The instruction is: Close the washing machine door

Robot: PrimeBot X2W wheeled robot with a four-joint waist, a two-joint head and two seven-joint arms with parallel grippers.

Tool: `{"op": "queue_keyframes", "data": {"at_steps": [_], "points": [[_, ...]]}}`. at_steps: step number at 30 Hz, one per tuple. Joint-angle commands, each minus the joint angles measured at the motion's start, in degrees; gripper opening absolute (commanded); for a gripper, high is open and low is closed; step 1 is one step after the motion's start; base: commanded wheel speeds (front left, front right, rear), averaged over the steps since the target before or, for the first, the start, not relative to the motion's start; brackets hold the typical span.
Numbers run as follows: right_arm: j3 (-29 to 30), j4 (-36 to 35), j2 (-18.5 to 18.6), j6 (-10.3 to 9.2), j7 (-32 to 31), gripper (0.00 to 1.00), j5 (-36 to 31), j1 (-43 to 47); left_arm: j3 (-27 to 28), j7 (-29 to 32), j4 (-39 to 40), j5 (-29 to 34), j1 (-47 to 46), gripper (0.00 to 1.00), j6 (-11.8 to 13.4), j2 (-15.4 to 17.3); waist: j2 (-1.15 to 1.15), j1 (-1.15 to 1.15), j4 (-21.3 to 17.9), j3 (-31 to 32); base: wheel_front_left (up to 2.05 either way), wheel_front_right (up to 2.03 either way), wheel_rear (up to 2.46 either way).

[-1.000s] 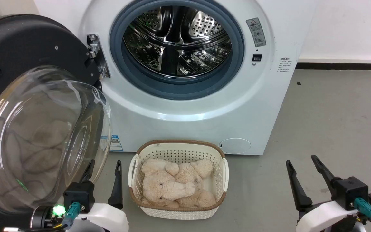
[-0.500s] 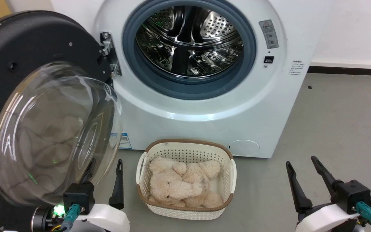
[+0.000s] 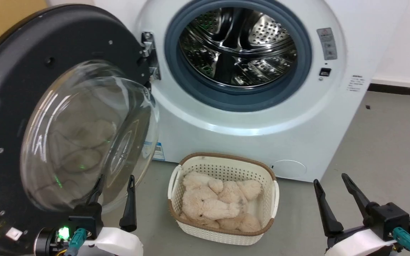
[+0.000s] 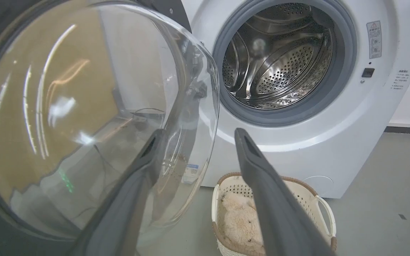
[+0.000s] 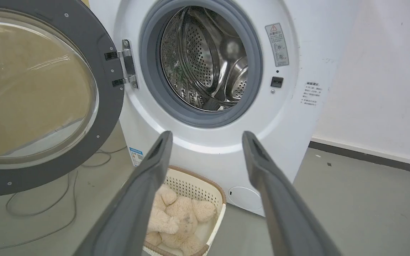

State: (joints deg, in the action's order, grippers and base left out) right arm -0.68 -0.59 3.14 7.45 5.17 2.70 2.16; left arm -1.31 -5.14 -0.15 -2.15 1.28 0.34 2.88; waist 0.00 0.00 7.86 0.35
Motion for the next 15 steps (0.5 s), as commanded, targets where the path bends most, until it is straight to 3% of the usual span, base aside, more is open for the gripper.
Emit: {"op": "queue_keyframes", "data": {"at_steps": [1,15], "points": [[-0.2,-0.3,-0.1,0.01,0.5,1.0,0.7,0.7,-0.1,-0.6,0.4,-0.2,0.6,1.0,-0.2,0.0,0.0,0.0,1.0,0.1,0.0,0.0,0.0],[-0.7,-0.6,-0.1,0.02,2.1,1.0,1.5,1.4,-0.1,-2.1,0.7,-0.7,1.0,1.0,-0.4,0.0,0.0,0.0,6.1,0.3,0.0,0.0,0.0]]}}
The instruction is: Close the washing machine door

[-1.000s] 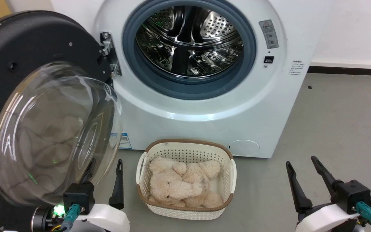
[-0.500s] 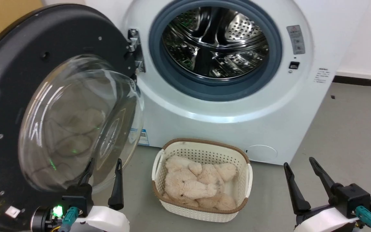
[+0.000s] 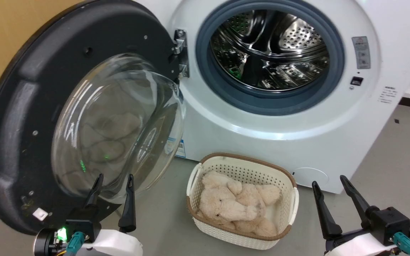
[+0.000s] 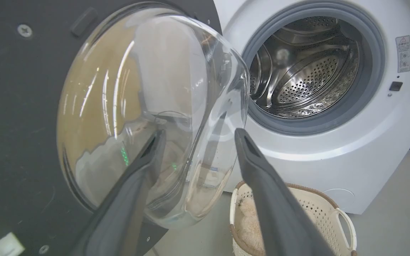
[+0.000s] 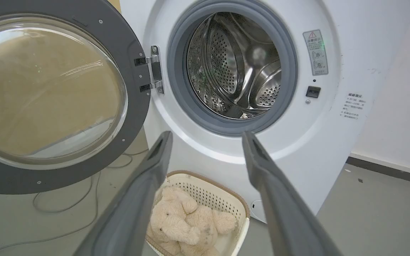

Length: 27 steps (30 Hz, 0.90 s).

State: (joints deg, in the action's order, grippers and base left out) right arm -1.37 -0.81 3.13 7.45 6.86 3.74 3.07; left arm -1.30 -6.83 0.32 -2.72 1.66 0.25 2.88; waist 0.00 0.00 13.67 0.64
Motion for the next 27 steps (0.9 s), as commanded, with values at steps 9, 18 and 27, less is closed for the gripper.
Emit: {"op": "queue_keyframes", "data": {"at_steps": [9,18,27], "points": [[-1.3,-0.1,-0.1,0.02,1.5,1.0,0.4,0.0,0.3,-1.5,1.5,-0.9,1.3,1.0,0.4,0.0,0.0,0.0,2.8,-0.4,0.0,0.0,0.0],[-2.8,0.6,-0.2,0.02,2.6,1.0,0.3,-0.9,0.5,-2.6,2.8,-1.6,2.2,1.0,1.2,0.0,0.0,0.0,5.2,-0.8,0.0,0.0,0.0],[-3.9,0.9,-0.2,0.02,3.6,1.0,0.6,-1.2,0.6,-3.7,3.6,-2.2,3.1,1.0,1.7,0.0,0.0,0.0,7.5,-1.0,0.0,0.0,0.0]]}}
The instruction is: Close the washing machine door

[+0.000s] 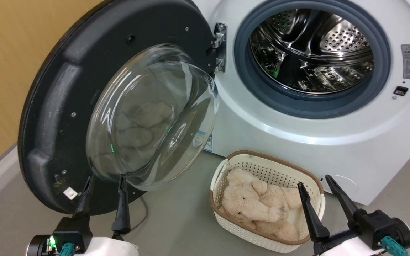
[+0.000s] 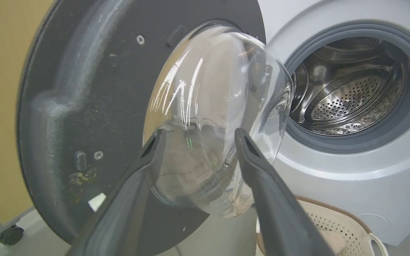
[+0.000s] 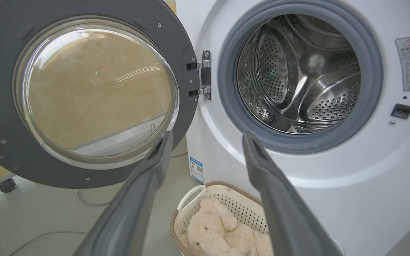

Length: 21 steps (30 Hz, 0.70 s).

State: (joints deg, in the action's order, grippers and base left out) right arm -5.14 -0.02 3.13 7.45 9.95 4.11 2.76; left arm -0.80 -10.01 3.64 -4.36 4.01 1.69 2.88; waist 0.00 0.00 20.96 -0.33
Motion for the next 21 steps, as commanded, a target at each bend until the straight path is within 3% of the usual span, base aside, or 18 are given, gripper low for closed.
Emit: {"op": "queue_keyframes", "data": {"at_steps": [1,21], "points": [[-0.3,0.1,-0.2,0.02,0.7,1.0,0.3,-0.8,0.1,-0.6,0.4,-0.6,0.9,1.0,0.3,0.0,0.0,0.0,0.4,0.0,0.0,0.0,0.0],[-2.7,0.9,-0.2,0.03,3.0,1.0,0.8,-1.5,0.4,-3.0,2.3,-1.9,2.0,1.0,1.2,0.0,0.0,0.0,5.5,-0.7,0.0,0.0,0.0]]}}
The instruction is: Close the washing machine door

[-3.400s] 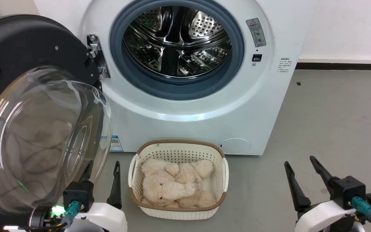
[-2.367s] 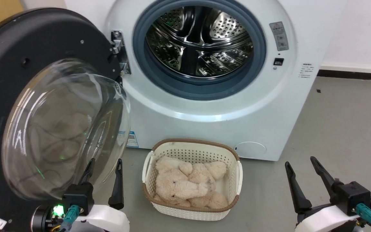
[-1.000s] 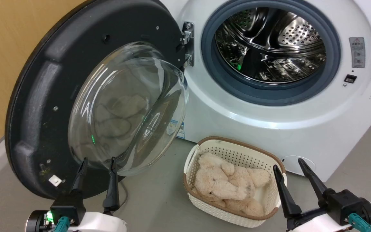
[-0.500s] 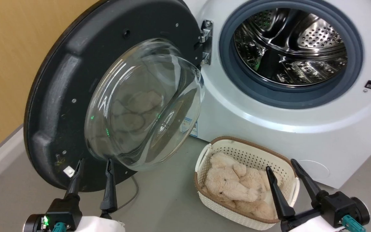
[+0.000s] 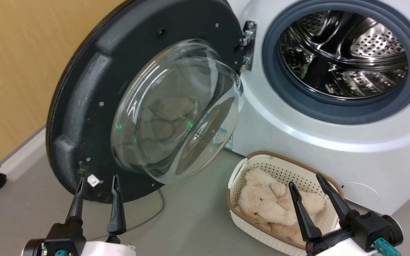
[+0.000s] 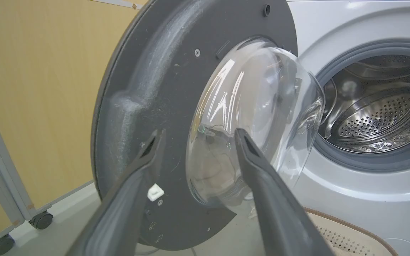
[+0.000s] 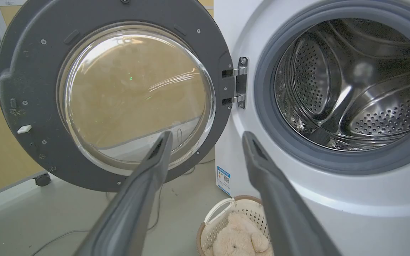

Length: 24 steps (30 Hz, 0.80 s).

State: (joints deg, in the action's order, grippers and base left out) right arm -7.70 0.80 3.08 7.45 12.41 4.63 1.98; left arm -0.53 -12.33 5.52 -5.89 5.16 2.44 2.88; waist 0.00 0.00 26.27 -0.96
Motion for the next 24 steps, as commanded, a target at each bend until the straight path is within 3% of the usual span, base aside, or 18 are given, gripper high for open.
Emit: {"op": "queue_keyframes", "data": {"at_steps": [1,15,24], "points": [[-0.2,0.1,-0.2,0.03,0.7,1.0,0.3,-0.7,0.1,-0.8,0.4,-0.4,0.9,1.0,0.5,0.0,0.0,0.0,0.5,0.0,0.0,0.0,0.0],[-1.1,0.2,-0.2,0.03,2.6,1.0,1.2,-0.5,-0.1,-2.7,0.7,-1.3,1.3,1.0,0.9,0.0,0.0,0.0,4.3,-0.3,0.0,0.0,0.0],[-1.1,0.2,-0.2,0.03,2.6,1.0,1.2,-0.4,-0.1,-2.7,0.3,-1.5,1.2,1.0,0.7,0.0,0.0,0.0,4.3,-0.2,0.0,0.0,0.0]]}}
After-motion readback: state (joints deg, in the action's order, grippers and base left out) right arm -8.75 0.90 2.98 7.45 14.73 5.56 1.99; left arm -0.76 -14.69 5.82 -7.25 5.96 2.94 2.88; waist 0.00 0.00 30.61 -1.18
